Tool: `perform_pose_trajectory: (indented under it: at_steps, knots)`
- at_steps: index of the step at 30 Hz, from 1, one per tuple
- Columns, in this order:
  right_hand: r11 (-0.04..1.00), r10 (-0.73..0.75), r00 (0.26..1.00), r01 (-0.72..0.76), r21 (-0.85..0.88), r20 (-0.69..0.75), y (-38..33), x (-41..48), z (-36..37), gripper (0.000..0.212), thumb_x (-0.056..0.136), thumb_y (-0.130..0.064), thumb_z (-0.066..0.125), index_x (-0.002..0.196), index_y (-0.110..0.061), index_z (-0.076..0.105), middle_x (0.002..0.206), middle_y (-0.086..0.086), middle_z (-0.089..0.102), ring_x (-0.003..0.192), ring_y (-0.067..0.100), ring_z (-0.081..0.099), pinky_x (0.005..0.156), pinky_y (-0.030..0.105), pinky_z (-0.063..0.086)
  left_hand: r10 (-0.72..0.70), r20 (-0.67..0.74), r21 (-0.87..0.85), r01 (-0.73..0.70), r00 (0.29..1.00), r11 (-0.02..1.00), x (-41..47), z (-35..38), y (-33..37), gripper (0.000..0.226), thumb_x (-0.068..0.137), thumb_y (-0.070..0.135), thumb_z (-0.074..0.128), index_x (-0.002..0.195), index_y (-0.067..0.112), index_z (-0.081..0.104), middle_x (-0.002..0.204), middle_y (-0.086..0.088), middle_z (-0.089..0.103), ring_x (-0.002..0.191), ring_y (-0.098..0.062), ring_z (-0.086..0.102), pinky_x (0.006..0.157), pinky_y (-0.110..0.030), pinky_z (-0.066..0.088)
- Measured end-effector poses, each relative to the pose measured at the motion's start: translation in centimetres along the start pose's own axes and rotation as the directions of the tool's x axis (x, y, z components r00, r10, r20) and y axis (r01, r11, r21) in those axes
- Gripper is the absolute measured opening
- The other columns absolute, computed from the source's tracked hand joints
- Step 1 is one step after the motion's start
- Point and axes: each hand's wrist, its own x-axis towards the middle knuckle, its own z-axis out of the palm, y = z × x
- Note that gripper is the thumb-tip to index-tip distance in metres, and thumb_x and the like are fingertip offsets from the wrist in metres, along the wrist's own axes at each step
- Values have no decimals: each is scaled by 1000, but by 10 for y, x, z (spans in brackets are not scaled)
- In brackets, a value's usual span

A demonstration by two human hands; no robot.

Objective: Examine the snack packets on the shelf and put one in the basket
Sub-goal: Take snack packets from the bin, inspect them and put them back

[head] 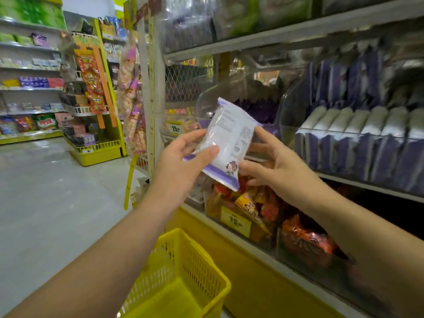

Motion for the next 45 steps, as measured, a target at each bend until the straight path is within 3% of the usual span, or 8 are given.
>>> perform_pose_trajectory:
  at_steps: [3, 6, 12, 17, 20, 23, 28, 45]
  knots:
    - [938, -33, 993, -9, -346, -117, -27, 18, -48, 35, 87, -21, 66, 119, -35, 59, 111, -8, 68, 92, 3, 66, 82, 23, 55, 139, -49, 155, -130, 989, 979, 22, 14, 33, 19, 79, 41, 74, 97, 41, 68, 100, 15, 72, 96, -5, 67, 84, -27, 52]
    - [723, -46, 986, -79, -686, -162, -40, 35, -97, 25, 88, -24, 65, 113, -21, 70, 94, -9, 72, 79, -2, 64, 72, 13, 48, 227, -13, 212, -219, 974, 952, 46, 38, 59, 10, 83, 35, 72, 93, 38, 69, 88, 17, 72, 81, 1, 66, 70, -16, 50]
    - [405, 172, 985, -74, -911, -4, -24, 68, -132, 26, 94, -23, 55, 116, -21, 69, 116, -3, 69, 102, 11, 62, 89, 24, 47, 165, 144, 289, -200, 976, 936, 87, 82, 73, 16, 84, 30, 73, 98, 22, 69, 75, 3, 72, 62, -17, 70, 49, -33, 57]
    - [376, 252, 953, 66, -924, 171, -15, 83, -142, 25, 93, -26, 59, 117, -26, 69, 111, -8, 70, 82, -2, 52, 61, -2, 34, 196, 189, 466, -263, 962, 844, 122, 96, 68, 13, 81, 39, 73, 87, 28, 68, 56, 19, 61, 48, 6, 53, 42, -9, 35]
    - [327, 332, 911, 133, -936, 246, -19, 92, -144, 28, 94, -23, 55, 119, -29, 67, 107, -10, 68, 79, 2, 49, 54, -2, 31, 179, 220, 542, -273, 959, 795, 134, 104, 67, 14, 80, 43, 73, 86, 32, 66, 73, 13, 65, 61, 0, 58, 47, -12, 36]
    - [294, 423, 857, 177, -939, 294, -24, 99, -142, 31, 94, -17, 52, 119, -28, 67, 98, -13, 63, 80, 8, 52, 59, 1, 33, 198, 254, 602, -315, 947, 733, 143, 115, 67, 17, 81, 45, 72, 88, 30, 66, 70, 17, 59, 61, 2, 54, 48, -9, 36]
    - [250, 486, 817, 211, -945, 311, -29, 98, -138, 26, 96, -23, 47, 114, -23, 66, 109, 0, 66, 94, 24, 62, 89, 40, 51, 181, 297, 695, -342, 938, 633, 149, 138, 62, 23, 81, 52, 68, 92, 33, 63, 83, 14, 61, 84, -9, 58, 69, -30, 47]
    - [319, 484, 821, 156, -935, 302, -28, 99, -146, 27, 97, -18, 47, 117, -25, 64, 115, -5, 63, 95, 16, 58, 80, 25, 47, 314, 383, 794, -483, 869, 369, 161, 161, 21, 40, 88, 55, 52, 111, 23, 59, 124, 7, 46, 115, -15, 41, 93, -30, 33]
